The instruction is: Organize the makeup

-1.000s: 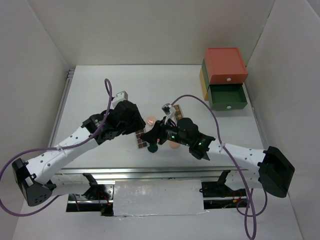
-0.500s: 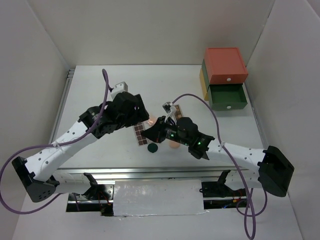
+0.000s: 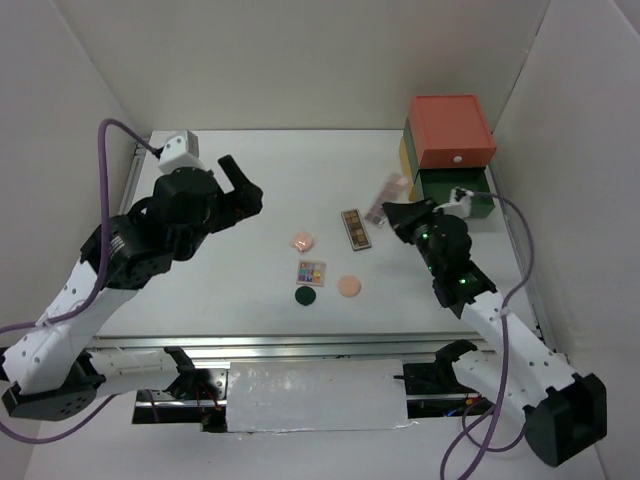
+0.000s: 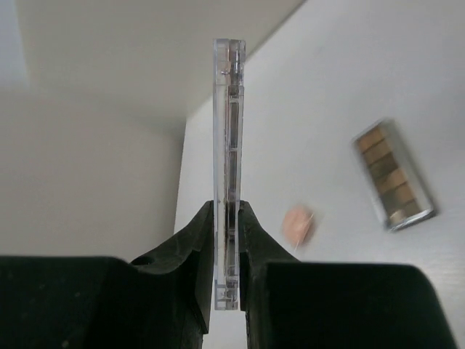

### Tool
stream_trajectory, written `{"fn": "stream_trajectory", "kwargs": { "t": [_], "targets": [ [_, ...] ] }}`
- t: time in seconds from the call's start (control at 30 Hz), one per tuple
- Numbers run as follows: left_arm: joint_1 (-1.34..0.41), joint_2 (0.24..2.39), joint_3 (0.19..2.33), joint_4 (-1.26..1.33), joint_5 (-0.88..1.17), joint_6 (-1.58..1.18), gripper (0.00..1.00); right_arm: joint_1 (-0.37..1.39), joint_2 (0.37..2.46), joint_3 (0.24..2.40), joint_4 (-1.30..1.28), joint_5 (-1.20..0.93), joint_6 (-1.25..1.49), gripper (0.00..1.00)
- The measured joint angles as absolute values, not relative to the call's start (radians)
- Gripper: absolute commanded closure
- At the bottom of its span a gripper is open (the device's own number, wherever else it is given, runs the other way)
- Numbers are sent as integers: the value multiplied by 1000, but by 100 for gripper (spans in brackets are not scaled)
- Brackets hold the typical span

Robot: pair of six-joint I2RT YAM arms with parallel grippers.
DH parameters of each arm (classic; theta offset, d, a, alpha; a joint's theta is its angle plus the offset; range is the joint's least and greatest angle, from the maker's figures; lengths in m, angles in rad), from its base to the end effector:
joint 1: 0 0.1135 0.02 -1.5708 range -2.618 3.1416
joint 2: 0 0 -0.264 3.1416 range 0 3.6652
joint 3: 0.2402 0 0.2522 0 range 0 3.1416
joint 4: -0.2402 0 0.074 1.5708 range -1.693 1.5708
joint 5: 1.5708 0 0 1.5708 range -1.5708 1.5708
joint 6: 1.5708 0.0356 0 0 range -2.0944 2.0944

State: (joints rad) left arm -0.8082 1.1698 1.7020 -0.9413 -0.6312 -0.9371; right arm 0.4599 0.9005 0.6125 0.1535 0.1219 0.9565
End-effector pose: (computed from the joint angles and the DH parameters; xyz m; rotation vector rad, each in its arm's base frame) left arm 0.1477 -0.1242 0.4917 -0.5270 1.8638 -0.5548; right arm 0.1957 0.0921 0.2937 0.5340 1.7168 0.9372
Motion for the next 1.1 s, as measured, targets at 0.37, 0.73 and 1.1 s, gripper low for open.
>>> {"fn": "stream_trajectory", "kwargs": {
  "t": [0.37, 0.73, 1.1],
  "targets": [
    [-808, 959, 1266, -949, -588, -859, 1, -78, 979, 709, -27, 242, 1056, 100],
    [-808, 817, 1162, -932, -522, -810, 1, -187, 1209, 798, 14, 163, 1081, 97],
    [-808, 833, 1089, -910, -491, -805, 1, -191, 1364, 871, 52, 89, 1118, 30]
  ]
}}
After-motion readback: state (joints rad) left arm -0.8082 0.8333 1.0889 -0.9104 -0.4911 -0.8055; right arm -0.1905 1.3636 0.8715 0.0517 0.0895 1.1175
